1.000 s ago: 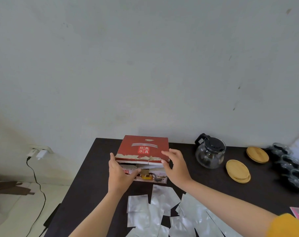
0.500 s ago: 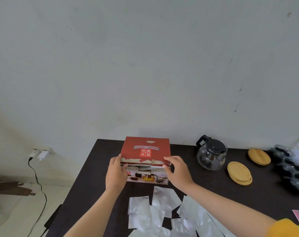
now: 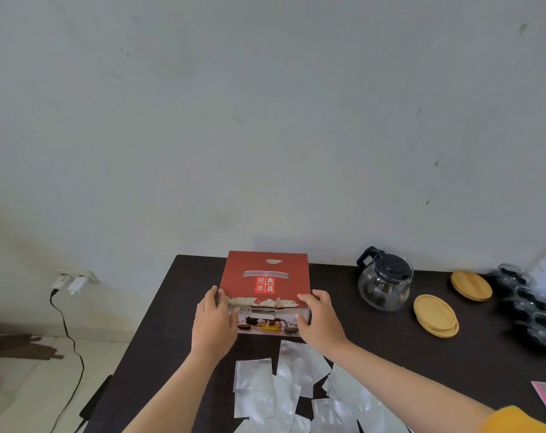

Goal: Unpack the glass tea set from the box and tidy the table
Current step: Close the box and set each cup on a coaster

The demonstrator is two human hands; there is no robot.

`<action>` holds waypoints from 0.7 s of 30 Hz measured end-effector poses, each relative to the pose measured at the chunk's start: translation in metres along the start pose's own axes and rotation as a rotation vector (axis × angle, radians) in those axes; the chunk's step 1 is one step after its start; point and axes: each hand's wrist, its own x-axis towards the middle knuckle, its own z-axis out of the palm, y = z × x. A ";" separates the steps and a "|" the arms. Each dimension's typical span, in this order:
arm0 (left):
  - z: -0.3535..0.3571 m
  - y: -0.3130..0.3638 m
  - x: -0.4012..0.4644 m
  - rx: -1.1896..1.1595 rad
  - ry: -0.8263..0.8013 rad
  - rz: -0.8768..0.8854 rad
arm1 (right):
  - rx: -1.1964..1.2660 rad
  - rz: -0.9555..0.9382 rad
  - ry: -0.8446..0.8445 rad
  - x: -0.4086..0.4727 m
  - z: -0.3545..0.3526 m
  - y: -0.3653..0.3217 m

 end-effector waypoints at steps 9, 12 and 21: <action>0.009 0.009 -0.006 0.066 -0.080 0.213 | -0.180 -0.068 -0.019 -0.007 0.004 0.004; 0.013 0.017 -0.005 -0.019 -0.050 0.132 | -0.183 -0.050 -0.023 -0.009 0.007 0.004; 0.022 0.036 0.000 -0.279 0.046 -0.069 | -0.176 -0.039 -0.024 -0.011 0.015 0.008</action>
